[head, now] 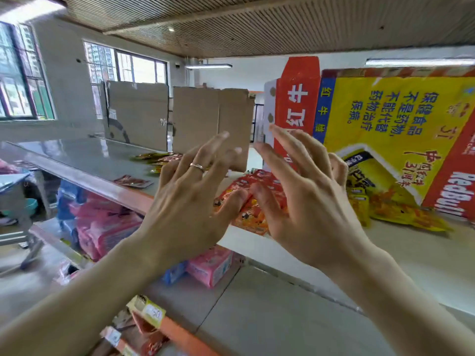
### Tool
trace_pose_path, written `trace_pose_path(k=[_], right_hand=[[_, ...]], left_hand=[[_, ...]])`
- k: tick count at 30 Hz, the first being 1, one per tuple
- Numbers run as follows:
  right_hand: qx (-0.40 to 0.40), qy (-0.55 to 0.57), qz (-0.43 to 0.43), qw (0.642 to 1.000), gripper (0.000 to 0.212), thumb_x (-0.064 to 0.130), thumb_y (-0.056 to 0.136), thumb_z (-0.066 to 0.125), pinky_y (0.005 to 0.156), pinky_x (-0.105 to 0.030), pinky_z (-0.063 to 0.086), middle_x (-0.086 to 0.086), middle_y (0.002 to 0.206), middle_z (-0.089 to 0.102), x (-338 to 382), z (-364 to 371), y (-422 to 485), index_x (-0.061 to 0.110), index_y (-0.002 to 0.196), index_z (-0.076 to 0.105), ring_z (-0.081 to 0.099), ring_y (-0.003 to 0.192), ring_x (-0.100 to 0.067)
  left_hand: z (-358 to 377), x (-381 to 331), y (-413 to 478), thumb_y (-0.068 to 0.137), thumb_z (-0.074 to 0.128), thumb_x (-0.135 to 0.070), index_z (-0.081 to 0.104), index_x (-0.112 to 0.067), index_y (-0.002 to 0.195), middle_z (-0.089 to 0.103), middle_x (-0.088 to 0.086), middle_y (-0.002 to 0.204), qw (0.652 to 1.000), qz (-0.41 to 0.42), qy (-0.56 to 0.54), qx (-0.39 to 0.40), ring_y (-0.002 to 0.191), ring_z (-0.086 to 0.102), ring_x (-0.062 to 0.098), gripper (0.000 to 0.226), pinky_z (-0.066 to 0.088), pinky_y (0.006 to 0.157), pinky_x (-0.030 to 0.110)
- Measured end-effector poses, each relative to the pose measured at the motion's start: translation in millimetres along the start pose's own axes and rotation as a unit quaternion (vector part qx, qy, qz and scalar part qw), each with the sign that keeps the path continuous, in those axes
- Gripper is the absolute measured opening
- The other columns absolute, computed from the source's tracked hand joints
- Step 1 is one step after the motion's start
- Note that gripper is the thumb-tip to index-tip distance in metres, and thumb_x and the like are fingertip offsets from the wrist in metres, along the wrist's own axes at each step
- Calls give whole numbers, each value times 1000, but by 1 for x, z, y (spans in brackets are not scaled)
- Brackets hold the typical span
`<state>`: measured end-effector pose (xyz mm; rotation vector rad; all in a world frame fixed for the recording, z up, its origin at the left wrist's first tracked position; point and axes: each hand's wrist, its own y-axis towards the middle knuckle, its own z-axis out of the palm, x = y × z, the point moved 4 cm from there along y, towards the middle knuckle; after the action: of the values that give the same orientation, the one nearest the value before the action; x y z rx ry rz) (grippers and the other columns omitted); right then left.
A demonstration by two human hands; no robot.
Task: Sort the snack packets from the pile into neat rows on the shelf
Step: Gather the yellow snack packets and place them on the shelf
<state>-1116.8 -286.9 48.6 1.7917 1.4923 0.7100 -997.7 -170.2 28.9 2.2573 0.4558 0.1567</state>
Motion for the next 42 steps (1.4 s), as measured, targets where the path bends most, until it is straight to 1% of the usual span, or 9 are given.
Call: trace_pose_path(k=[5, 10, 13, 15, 23, 27, 31, 37, 42], right_hand=[[12, 39, 8, 999, 56, 49, 93, 39, 108, -55, 23, 1, 158, 30, 56, 37, 14, 23, 142, 47, 21, 146, -22], [38, 50, -1, 998, 57, 50, 93, 40, 108, -60, 25, 2, 159, 28, 122, 78, 35, 24, 144, 44, 20, 147, -22], [46, 62, -5, 997, 56, 48, 93, 45, 106, -62, 26, 1, 158, 30, 159, 102, 46, 24, 143, 45, 23, 145, -24], [48, 70, -1, 996, 55, 48, 93, 45, 106, -62, 26, 1, 158, 30, 183, 118, 54, 24, 143, 45, 23, 145, -25], [75, 92, -2, 993, 53, 48, 92, 41, 108, -59, 23, 4, 159, 26, 262, 168, 82, 28, 141, 45, 20, 145, -22], [94, 83, -6, 992, 54, 48, 92, 41, 112, -58, 19, 6, 160, 23, 276, 187, 92, 29, 143, 43, 18, 146, -20], [103, 68, -10, 992, 53, 48, 92, 43, 110, -55, 19, 6, 159, 25, 274, 209, 101, 29, 141, 44, 20, 145, -20], [113, 76, 1, 991, 56, 49, 92, 40, 110, -54, 18, 4, 159, 27, 272, 248, 128, 28, 143, 42, 19, 145, -20], [81, 83, 25, 993, 55, 49, 91, 41, 109, -57, 18, 6, 158, 27, 263, 274, 169, 29, 142, 43, 18, 143, -18]], left_hand=[[-29, 61, -28, 97, 28, -61, 30, -32, 151, 14, -10, 164, 1000, -5, 10, 13, 148, 20, 13, 62, 18, 116, 39], [-54, 129, -56, 96, 33, -59, 36, -28, 149, 20, -7, 163, 999, -18, 30, 12, 145, 27, 17, 62, 23, 112, 41], [-67, 171, -76, 95, 35, -58, 37, -28, 149, 22, -8, 162, 998, -29, 44, 14, 145, 26, 17, 62, 22, 111, 42], [-77, 198, -88, 94, 38, -57, 39, -27, 148, 22, -8, 161, 998, -30, 57, 17, 144, 26, 17, 62, 19, 110, 39], [-101, 286, -120, 95, 41, -54, 46, -25, 141, 26, -6, 160, 997, -43, 63, 24, 140, 29, 16, 55, 24, 109, 43], [-91, 313, -122, 95, 38, -55, 45, -24, 141, 26, -5, 160, 997, -47, 47, 28, 140, 31, 19, 56, 24, 109, 44], [-77, 330, -115, 94, 35, -56, 44, -23, 142, 25, -5, 160, 997, -59, 37, 26, 141, 28, 18, 58, 26, 109, 47], [-56, 361, -98, 94, 36, -56, 43, -24, 143, 25, -6, 160, 998, -46, 40, 35, 141, 27, 17, 58, 23, 109, 42], [-42, 399, -63, 95, 34, -55, 42, -25, 143, 27, -5, 159, 997, -24, 53, 43, 141, 29, 18, 58, 23, 108, 41]])
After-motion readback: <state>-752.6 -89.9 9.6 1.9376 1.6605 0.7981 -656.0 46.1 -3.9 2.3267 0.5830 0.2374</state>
